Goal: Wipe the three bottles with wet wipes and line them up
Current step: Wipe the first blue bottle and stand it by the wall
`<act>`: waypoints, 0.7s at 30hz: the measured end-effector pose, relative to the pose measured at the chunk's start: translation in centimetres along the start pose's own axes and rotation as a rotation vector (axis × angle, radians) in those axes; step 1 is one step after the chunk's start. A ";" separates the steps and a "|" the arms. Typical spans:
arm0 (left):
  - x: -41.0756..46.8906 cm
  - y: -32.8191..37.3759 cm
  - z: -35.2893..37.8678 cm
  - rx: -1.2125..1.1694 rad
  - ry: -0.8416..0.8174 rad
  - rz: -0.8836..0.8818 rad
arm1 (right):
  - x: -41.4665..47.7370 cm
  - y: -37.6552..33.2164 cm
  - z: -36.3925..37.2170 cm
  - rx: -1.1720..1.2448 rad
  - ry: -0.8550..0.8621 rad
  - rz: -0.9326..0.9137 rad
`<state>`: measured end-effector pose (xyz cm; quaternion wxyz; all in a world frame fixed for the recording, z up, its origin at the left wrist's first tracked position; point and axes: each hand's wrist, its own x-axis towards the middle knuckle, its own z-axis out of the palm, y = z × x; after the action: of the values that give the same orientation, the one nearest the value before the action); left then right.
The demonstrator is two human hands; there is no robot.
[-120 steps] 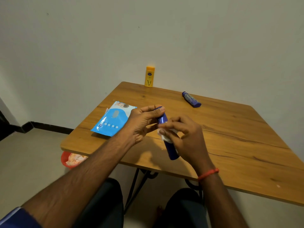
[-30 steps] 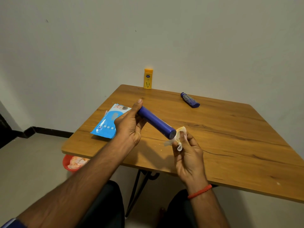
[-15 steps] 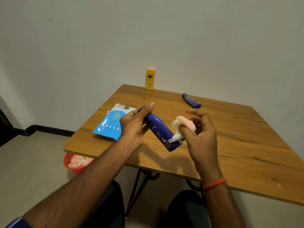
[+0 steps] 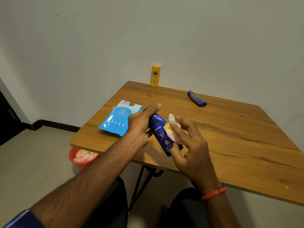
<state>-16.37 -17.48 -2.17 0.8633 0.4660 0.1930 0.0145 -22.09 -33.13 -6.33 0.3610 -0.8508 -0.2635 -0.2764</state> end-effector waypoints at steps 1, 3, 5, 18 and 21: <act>0.0 0.0 0.0 0.000 0.015 0.008 | -0.5 0.3 0.0 0.012 -0.051 -0.012; 0.1 -0.1 0.0 -0.004 0.044 0.008 | -1.0 0.8 -0.1 -0.040 -0.086 -0.059; 0.2 -0.2 0.1 -0.026 0.065 -0.007 | -1.1 1.3 0.0 -0.114 -0.069 -0.129; 0.1 -0.5 0.2 -0.282 -0.180 -0.229 | -0.5 0.3 2.2 0.461 0.277 0.464; 0.4 -1.3 -0.9 -0.304 -0.304 -0.269 | -0.3 0.2 1.9 0.534 0.300 0.515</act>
<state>-16.54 -17.48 -3.78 0.9368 0.2977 0.1171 -0.1418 -21.62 -31.83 -7.72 0.6613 -0.7155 -0.0487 -0.2199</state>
